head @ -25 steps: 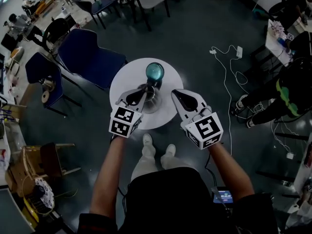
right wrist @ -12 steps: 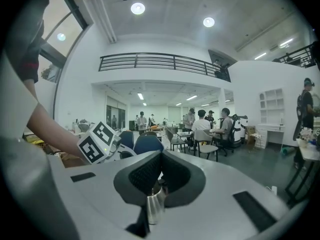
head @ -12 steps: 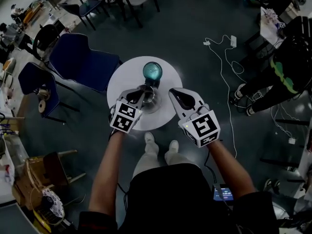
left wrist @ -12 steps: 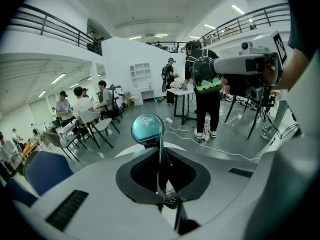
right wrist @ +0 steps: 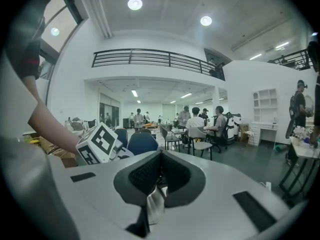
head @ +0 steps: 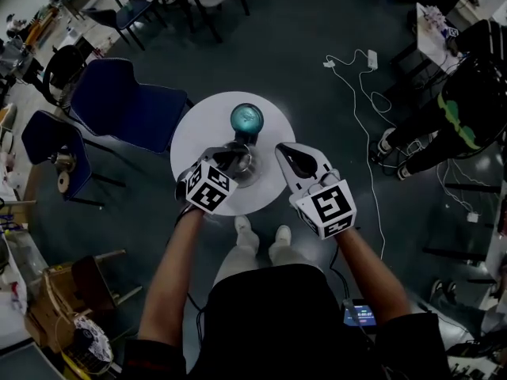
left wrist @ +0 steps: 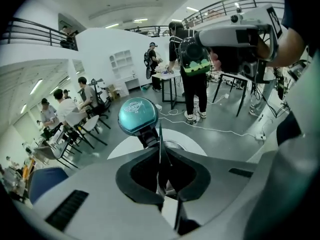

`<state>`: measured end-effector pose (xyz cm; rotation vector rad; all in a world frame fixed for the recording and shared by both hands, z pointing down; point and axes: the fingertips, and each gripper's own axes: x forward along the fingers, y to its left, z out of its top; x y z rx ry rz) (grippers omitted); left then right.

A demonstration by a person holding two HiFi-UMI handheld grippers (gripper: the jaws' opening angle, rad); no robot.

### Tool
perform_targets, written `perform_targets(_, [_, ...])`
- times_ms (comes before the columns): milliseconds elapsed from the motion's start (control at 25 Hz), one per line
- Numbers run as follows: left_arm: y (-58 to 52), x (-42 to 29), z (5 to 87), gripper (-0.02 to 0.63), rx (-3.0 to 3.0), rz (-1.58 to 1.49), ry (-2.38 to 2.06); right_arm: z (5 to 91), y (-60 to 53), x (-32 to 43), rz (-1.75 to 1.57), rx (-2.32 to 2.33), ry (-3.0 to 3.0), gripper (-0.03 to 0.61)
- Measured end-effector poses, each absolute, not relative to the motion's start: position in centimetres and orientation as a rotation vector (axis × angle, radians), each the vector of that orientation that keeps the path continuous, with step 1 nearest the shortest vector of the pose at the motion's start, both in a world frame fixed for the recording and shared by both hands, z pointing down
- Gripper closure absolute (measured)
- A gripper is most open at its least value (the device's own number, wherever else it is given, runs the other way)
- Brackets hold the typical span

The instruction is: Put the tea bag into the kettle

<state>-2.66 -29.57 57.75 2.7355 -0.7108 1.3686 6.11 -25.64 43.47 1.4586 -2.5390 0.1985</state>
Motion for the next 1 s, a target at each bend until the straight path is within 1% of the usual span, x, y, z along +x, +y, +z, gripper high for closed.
perform_targets(120, [-30.1, -2.4, 58.9, 0.583, 2.736, 1.462, -0.653, 43.9, -26.4, 6.4, 0.208, 1.468, -2.528, 0.561])
perform_targets(1000, [-30.9, -1.6, 63.5, 0.584, 2.772, 1.839, -0.239, 46.6, -28.7, 5.9, 0.292, 1.519, -2.454, 0.561])
